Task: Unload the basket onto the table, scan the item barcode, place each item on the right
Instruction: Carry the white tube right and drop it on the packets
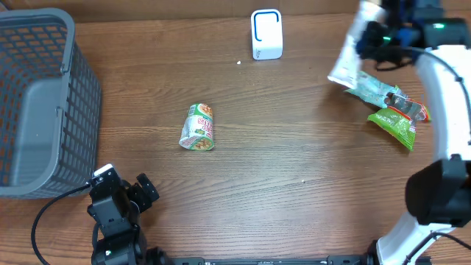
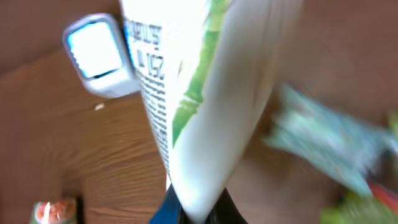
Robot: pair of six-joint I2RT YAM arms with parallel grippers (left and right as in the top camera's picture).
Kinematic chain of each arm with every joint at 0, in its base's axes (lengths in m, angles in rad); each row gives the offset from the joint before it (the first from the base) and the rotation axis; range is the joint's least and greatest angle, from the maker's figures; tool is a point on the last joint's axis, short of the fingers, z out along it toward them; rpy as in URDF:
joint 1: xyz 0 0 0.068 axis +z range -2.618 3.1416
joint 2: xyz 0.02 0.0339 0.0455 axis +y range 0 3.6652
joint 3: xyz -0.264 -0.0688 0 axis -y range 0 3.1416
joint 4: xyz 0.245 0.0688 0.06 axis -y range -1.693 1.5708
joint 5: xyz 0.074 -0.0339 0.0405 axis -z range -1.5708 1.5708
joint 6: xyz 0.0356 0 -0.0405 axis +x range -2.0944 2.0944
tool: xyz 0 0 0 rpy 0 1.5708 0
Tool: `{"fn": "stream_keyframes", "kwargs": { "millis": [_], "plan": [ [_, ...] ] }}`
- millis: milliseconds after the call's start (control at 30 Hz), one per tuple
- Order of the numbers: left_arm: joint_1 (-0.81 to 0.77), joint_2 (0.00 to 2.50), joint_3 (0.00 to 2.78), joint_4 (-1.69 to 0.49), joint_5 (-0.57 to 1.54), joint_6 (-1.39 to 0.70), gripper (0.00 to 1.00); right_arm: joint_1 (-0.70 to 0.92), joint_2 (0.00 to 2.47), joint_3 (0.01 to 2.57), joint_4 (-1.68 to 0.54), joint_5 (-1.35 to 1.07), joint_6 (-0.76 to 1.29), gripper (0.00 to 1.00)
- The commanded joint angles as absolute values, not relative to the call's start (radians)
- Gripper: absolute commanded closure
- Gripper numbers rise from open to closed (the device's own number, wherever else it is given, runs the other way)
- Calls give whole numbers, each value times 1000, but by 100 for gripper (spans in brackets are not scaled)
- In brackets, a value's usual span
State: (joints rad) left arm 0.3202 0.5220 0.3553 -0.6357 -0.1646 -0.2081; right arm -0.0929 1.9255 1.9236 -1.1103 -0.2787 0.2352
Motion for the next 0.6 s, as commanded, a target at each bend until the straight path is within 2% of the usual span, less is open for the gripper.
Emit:
{"fn": "stream_keyframes", "kwargs": {
  "millis": [0,167,467,567],
  "plan": [
    [314,517,373,-632,-160,-217,0,-178,1926,1930,-1135,-339,425,96],
    [314,517,373,-632,-160,-217,0,-307,1936,1813,-1061,-331,536,96],
    [314,517,373,-632,-160,-217,0,-350,1936,1561,-794,-197,655,96],
    [314,517,373,-632,-160,-217,0,-350,1936,1557,-790,-155,654,90]
  ]
}}
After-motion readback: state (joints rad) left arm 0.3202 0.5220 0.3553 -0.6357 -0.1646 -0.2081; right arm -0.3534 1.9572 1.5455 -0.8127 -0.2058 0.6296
